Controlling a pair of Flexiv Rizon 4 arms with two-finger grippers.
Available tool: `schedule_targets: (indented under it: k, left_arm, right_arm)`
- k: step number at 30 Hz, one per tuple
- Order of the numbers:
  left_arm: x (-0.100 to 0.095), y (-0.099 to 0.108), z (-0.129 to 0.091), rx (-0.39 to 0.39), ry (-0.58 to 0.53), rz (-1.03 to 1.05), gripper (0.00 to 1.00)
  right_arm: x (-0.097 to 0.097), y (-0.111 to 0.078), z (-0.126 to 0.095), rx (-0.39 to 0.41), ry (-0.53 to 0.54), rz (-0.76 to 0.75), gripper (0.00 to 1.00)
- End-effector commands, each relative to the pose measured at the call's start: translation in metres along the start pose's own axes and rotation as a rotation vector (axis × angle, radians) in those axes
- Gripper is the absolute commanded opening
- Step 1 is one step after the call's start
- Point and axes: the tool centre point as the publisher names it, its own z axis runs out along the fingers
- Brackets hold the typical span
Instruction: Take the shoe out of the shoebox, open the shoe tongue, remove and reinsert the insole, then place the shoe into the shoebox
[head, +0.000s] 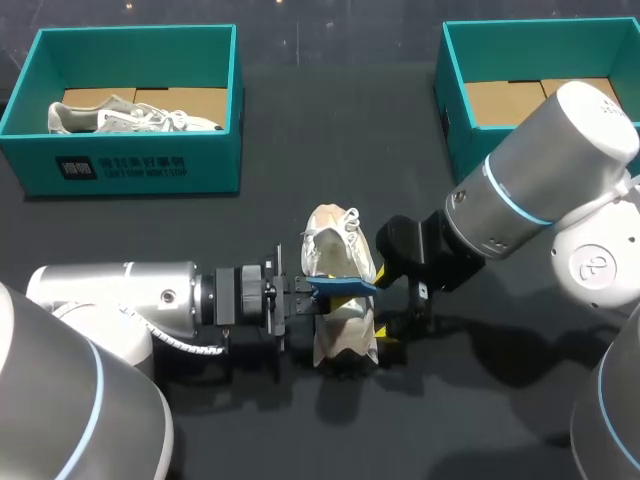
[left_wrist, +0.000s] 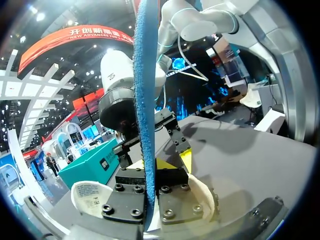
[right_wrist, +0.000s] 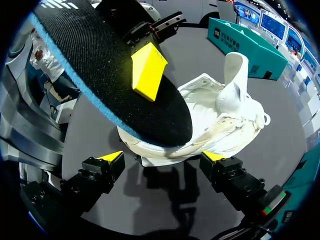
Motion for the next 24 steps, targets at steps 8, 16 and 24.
schedule_targets:
  k: [8, 16, 24]
  left_arm:
    - [-0.005, 0.017, 0.006, -0.016, 0.007, -0.002, 0.0]
    - [-0.006, 0.028, 0.005, -0.026, 0.008, 0.001, 0.0]
    - [-0.01, 0.041, 0.004, -0.031, 0.003, -0.007, 0.0]
  right_arm:
    - [0.001, 0.0, 0.001, 0.0, -0.002, 0.0, 1.0]
    - [0.001, 0.0, 0.001, 0.0, -0.002, 0.0, 1.0]
    - [0.001, 0.0, 0.001, 0.0, -0.002, 0.0, 1.0]
